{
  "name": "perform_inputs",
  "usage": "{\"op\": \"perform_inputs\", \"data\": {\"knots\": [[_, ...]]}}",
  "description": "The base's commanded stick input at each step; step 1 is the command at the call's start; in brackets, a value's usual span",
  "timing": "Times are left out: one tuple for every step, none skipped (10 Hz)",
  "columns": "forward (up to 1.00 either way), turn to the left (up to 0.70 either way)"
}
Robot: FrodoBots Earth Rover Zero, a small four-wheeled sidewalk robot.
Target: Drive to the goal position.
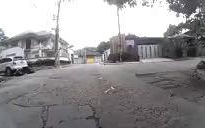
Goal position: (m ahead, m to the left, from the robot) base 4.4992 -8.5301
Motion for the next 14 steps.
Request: {"op": "perform_inputs", "data": {"knots": [[0.70,0.00],[0.70,0.00],[0.70,0.00],[0.70,0.00],[0.70,0.00],[0.70,0.00],[0.78,0.00],[0.85,0.01],[0.93,0.01],[1.00,0.01],[1.00,-0.19],[1.00,-0.39],[1.00,-0.39],[1.00,-0.39]]}}
